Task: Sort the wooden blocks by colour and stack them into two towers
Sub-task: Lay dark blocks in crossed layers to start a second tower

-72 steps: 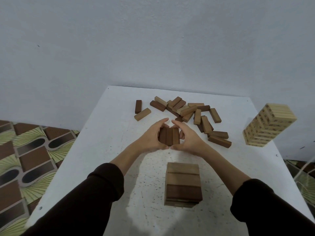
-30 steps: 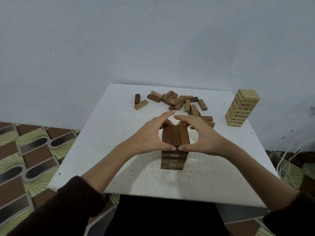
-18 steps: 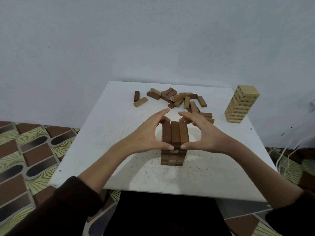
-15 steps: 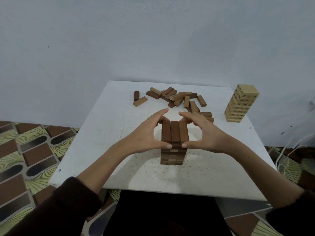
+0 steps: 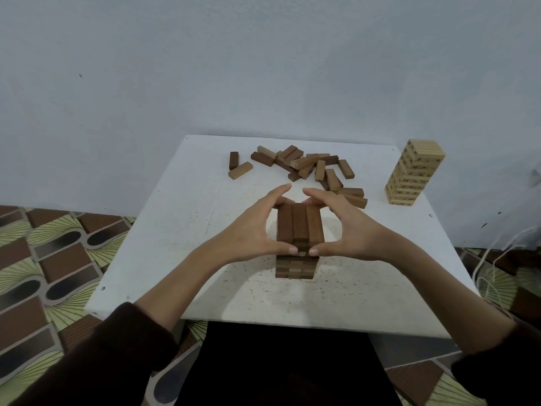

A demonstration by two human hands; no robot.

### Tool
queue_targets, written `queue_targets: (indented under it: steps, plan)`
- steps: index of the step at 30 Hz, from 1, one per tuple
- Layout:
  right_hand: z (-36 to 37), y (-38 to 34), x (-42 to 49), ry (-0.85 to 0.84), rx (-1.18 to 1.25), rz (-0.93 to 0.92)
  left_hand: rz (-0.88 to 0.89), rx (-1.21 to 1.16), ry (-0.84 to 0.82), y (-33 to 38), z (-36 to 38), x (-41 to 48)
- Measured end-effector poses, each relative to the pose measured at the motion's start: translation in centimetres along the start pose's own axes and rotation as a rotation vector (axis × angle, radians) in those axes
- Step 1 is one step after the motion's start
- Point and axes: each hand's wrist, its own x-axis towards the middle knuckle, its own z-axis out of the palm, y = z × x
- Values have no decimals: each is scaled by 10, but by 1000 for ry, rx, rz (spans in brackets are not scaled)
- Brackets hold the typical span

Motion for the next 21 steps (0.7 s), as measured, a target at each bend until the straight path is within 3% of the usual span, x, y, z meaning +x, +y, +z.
queue_targets:
  steps: [21]
  plan:
    - [6, -8, 0, 18, 35, 16, 12, -26, 14, -9, 6, 2]
